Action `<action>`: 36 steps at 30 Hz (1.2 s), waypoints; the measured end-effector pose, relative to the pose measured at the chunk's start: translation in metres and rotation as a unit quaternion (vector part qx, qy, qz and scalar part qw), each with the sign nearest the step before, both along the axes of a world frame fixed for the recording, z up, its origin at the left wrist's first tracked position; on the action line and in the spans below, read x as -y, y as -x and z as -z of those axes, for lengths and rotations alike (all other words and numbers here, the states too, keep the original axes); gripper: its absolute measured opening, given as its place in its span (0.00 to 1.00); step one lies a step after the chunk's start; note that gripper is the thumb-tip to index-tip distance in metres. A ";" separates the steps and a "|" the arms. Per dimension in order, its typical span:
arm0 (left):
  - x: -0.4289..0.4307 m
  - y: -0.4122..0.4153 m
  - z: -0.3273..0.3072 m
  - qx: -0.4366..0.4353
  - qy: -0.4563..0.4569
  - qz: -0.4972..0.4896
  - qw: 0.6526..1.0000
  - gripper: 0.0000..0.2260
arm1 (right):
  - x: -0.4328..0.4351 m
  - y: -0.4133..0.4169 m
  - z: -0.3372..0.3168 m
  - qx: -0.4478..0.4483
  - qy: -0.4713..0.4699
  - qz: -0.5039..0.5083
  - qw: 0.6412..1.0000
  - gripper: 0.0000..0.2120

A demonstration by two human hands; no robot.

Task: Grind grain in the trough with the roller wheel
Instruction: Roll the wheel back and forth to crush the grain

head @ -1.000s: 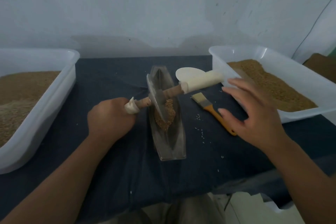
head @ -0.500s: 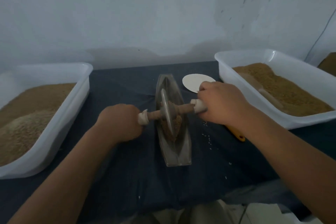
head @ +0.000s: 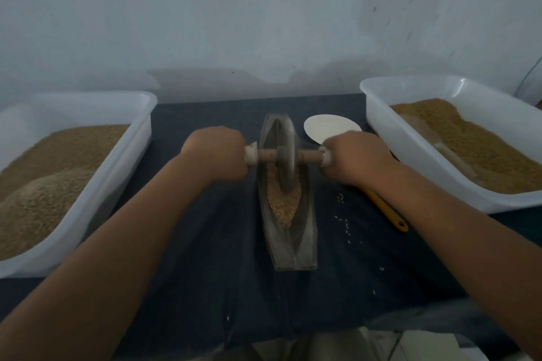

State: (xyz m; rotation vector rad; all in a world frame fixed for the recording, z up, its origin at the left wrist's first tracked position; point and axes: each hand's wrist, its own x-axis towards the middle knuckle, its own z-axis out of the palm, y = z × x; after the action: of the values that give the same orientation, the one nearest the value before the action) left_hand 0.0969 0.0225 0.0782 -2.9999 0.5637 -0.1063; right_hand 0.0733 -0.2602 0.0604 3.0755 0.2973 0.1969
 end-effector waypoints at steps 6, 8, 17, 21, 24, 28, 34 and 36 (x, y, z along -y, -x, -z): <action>-0.025 0.016 0.025 -0.049 -0.010 0.037 0.998 0.16 | 0.015 0.026 0.003 0.012 0.013 -0.036 0.999 0.17; -0.019 0.000 0.028 -0.046 0.006 0.006 0.999 0.18 | 0.005 0.005 0.004 0.112 0.043 -0.039 0.992 0.18; -0.009 -0.010 0.021 -0.013 0.046 -0.047 0.998 0.13 | -0.004 -0.015 -0.007 0.097 0.002 -0.025 0.995 0.13; -0.029 0.035 0.032 -0.052 0.025 0.003 0.998 0.12 | 0.015 0.033 0.002 0.025 -0.017 -0.075 0.997 0.20; -0.027 0.029 0.029 -0.060 0.016 0.006 0.998 0.13 | 0.016 0.026 0.008 0.037 0.002 -0.072 0.997 0.21; -0.001 -0.017 0.007 0.035 0.022 -0.049 0.998 0.16 | 0.000 -0.022 0.009 0.098 -0.008 0.021 0.995 0.15; 0.001 -0.006 0.000 0.002 0.004 -0.022 1.000 0.11 | 0.006 -0.023 0.005 0.001 -0.011 0.022 1.000 0.14; -0.011 0.016 0.006 -0.040 -0.010 0.017 0.999 0.09 | 0.014 0.003 0.006 -0.075 -0.010 -0.012 0.997 0.14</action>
State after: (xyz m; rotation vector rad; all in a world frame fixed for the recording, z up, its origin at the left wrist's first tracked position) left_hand 0.0808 0.0336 0.0724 -2.9878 0.6187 0.0159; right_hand 0.0699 -0.2744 0.0541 3.1135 0.3395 -0.0302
